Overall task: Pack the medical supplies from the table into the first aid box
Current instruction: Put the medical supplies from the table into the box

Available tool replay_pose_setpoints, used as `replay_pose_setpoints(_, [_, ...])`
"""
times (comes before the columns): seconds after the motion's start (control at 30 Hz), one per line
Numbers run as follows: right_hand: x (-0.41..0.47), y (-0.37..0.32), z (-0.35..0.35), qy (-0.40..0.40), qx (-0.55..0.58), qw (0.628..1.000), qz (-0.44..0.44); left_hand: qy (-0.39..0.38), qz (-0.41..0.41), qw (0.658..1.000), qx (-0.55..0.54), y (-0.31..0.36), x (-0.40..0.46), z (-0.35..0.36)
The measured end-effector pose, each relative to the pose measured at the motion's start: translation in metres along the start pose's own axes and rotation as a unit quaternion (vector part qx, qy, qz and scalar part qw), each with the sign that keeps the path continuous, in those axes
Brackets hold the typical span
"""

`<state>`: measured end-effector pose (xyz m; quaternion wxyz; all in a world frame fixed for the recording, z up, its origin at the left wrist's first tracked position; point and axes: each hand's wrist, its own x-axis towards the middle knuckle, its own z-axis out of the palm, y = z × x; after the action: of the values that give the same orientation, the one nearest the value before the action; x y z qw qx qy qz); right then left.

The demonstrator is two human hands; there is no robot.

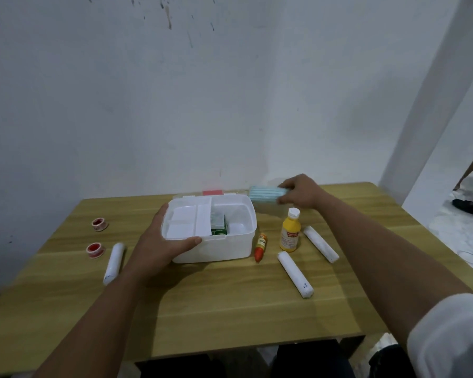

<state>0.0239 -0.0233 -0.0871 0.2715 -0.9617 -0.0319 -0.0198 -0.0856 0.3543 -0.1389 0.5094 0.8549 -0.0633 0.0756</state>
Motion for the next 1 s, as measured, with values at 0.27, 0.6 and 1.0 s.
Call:
replay_pose_setpoints(0.27, [-0.015,-0.081,-0.089,-0.051,0.0,0.997,-0.05,0.005,0.006,1.0,-0.007,0.004,-0.003,0.001])
replay_pose_setpoints(0.6, [-0.048,-0.156,-0.019,-0.26,-0.224,0.931,-0.125,0.007,-0.001,1.0,-0.001,0.01,-0.004,0.0])
replay_pose_setpoints(1.0, [-0.045,-0.146,0.047,-0.188,-0.168,0.957,-0.145,0.01,0.017,1.0,0.004,0.011,-0.005,0.003])
